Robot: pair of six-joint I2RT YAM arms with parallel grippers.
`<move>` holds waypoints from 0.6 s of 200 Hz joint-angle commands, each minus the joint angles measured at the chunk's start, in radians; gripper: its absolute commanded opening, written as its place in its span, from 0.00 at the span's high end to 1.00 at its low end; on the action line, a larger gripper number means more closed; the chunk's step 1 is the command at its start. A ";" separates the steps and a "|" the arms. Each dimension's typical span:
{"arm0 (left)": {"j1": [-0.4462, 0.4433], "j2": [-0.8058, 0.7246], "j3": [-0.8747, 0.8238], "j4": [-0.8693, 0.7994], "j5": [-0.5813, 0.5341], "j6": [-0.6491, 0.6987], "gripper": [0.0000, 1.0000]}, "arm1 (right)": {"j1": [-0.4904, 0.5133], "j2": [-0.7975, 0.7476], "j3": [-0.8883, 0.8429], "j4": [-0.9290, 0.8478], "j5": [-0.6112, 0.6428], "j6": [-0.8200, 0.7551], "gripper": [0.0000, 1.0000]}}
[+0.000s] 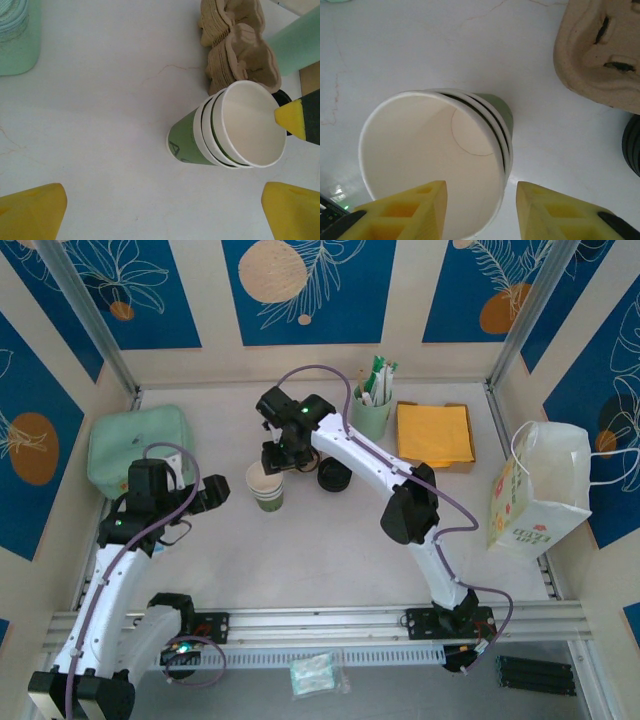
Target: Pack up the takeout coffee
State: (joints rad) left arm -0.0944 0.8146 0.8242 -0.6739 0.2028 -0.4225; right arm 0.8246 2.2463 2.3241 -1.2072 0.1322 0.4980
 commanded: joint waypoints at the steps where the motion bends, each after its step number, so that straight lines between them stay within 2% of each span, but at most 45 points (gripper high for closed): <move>1: -0.007 -0.005 0.027 -0.002 0.024 -0.016 0.01 | -0.007 0.019 0.032 -0.031 0.014 0.016 0.60; 28: -0.007 -0.002 0.027 0.002 0.029 -0.020 0.01 | -0.008 0.026 0.034 -0.022 0.000 0.015 0.65; 59: -0.007 -0.002 0.025 0.007 0.032 -0.025 0.01 | -0.010 0.039 0.044 -0.019 -0.014 0.012 0.76; 95: -0.007 -0.003 0.016 0.011 0.037 -0.032 0.01 | -0.009 0.052 0.059 -0.014 -0.028 0.014 0.78; 120: -0.007 -0.007 0.013 0.011 0.037 -0.035 0.01 | -0.009 0.059 0.076 -0.014 -0.034 0.016 0.87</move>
State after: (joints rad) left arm -0.0944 0.8146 0.8242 -0.6731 0.2169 -0.4412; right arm 0.8185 2.2910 2.3573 -1.2083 0.1295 0.5053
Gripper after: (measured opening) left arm 0.994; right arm 0.173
